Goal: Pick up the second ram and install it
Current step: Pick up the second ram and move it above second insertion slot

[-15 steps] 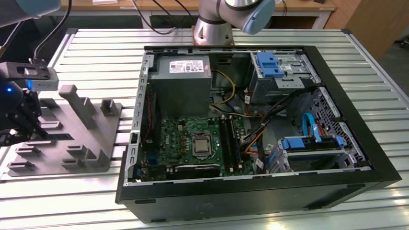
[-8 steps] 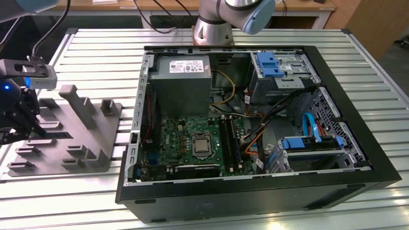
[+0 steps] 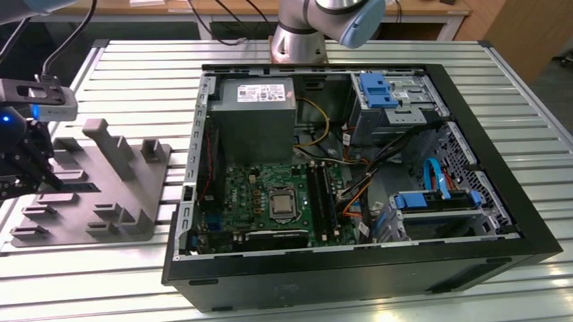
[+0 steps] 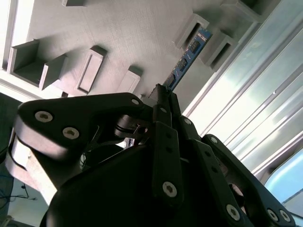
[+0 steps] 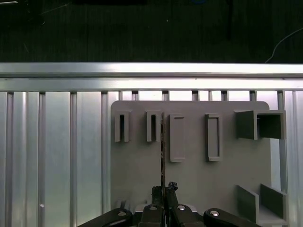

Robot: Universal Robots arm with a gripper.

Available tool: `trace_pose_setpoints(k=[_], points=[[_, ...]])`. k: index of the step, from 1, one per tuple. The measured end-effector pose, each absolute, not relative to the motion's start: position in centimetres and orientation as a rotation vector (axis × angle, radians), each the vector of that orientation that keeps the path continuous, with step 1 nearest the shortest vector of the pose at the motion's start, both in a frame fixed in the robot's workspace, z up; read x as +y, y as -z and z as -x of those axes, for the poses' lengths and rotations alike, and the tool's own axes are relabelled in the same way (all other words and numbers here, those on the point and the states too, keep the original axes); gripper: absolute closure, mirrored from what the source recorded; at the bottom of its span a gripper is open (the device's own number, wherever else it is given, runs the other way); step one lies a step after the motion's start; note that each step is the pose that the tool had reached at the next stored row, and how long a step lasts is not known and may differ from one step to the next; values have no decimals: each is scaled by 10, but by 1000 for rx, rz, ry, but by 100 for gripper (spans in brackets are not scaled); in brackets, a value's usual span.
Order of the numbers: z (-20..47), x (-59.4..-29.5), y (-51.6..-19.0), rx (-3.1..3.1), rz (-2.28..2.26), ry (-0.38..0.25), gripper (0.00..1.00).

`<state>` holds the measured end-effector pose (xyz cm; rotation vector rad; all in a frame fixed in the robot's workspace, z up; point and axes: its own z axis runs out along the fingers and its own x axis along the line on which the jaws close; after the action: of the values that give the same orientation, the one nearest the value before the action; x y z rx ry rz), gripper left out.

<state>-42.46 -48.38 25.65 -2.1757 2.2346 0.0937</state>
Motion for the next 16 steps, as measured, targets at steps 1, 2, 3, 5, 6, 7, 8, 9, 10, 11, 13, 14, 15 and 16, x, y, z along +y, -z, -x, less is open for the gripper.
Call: trace_pose_setpoints(k=[1,2,3,5,6,7,8,9,10,11,13,14,15,16], points=[[425,-484,-257,2235,2176,-94,86],[425,-484,-258,2234,2175,-94,86],[425,-484,-259,2234,2175,-94,86],[425,-484,-261,2234,2175,-95,86],[425,-484,-262,2234,2175,-95,86],[425,-484,-263,2234,2175,-95,86],[425,-484,-264,2234,2175,-96,86],[425,-484,-264,2233,2175,-96,86],[425,-484,-265,2233,2175,-96,86],[425,-484,-266,2233,2174,-97,86],[425,-484,-267,2233,2174,-97,86],[425,-484,-268,2233,2174,-97,86],[425,-484,-269,2233,2174,-97,86],[425,-484,-269,2233,2174,-97,86]])
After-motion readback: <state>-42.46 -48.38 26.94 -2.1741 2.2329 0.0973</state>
